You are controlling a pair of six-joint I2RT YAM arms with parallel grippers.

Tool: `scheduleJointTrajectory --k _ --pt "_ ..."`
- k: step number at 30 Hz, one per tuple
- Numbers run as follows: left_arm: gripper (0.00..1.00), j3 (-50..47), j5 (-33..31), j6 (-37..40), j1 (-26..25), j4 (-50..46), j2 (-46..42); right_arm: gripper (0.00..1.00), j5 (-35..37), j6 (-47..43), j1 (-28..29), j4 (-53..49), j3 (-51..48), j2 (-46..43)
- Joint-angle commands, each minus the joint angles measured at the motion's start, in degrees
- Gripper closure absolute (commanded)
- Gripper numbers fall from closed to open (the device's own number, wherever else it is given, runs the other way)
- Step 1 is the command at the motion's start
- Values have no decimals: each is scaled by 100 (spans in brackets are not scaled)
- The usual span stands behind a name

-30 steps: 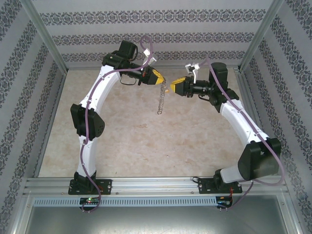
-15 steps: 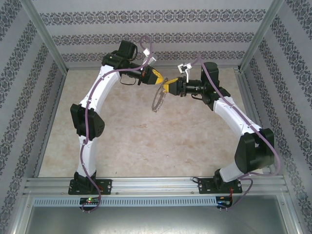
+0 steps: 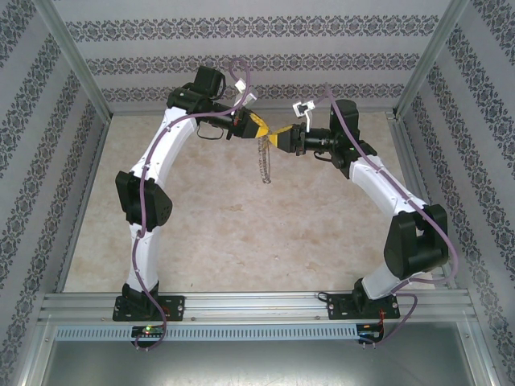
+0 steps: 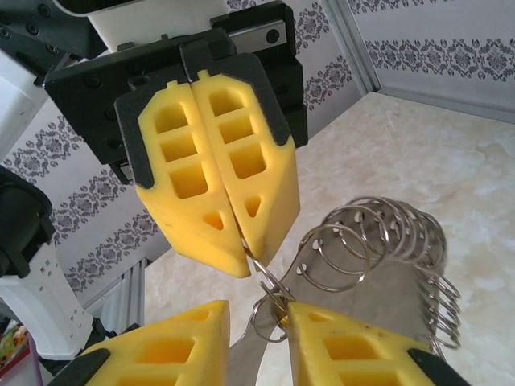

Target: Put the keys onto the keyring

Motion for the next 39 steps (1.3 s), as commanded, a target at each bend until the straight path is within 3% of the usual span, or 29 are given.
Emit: scheduleJointTrajectory --k 1,4,7,13,22,25,29,32,34,39 --pt "100 -4 201 -6 -44 118 -234 77 35 60 24 428 246 64" --pt "100 -10 180 -12 -40 126 -238 76 95 77 15 428 229 61" --pt "100 -4 181 -8 -39 116 -238 67 201 76 -33 426 146 26" --pt "100 -3 198 -13 -42 124 -247 66 243 146 -93 494 79 -1" --pt "100 -13 182 -77 -42 182 -249 98 -57 97 -43 405 167 61" --pt "100 -10 162 -118 -44 213 -247 100 -178 -153 -14 75 276 61" --pt "98 88 -7 -129 -3 80 -241 100 -175 -1205 -6 -1469 877 118" --pt "75 224 -37 194 134 -387 -279 100 -24 -2610 27 -3588 1892 369" --pt "65 209 -29 387 256 -635 -354 100 236 -3540 85 -4964 2686 631" --pt "54 198 -144 884 452 -1227 -501 100 1554 -5036 483 -7550 4717 1455"
